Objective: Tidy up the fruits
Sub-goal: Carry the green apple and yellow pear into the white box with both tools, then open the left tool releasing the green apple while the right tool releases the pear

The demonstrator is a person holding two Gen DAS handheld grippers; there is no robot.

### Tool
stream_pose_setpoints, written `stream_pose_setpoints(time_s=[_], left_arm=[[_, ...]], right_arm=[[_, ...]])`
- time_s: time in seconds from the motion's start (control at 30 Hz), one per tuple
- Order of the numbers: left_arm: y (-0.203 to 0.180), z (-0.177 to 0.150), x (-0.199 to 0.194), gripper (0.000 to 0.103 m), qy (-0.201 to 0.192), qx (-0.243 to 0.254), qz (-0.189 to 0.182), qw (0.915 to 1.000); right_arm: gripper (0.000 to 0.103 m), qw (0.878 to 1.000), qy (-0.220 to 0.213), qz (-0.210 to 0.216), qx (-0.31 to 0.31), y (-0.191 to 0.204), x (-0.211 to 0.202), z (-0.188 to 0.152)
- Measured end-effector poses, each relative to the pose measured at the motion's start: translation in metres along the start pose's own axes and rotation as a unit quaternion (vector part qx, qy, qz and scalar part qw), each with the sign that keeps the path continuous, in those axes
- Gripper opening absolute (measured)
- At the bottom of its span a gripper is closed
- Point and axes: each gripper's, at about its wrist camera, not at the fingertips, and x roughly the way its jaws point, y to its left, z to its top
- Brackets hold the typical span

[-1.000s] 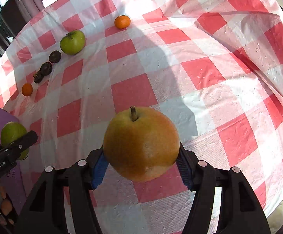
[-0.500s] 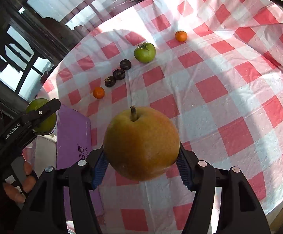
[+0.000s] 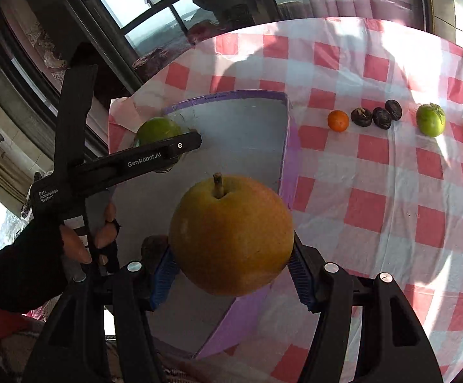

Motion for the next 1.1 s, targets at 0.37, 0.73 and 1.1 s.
stream_pose_setpoints(time_s=[0.37,0.73,1.1], left_arm=[[0.020,-0.012,0.070,0.062,0.102,0.052,0.029,0.9930],[0.034,-0.030,0.101,0.062,0.153,0.071,0.056,0.9840],[0.035,-0.036,0.097,0.063,0.149,0.094,0.051,0.9830]], right_arm=[[0.062,0.957,0.184,-0.075,-0.213,0.071,0.087,-0.012],[0.061,0.904,0.253,-0.115,-0.326,0.099,0.121,-0.023],[0.057,0.905,0.288,-0.110,-0.294,0.078,0.147,-0.020]])
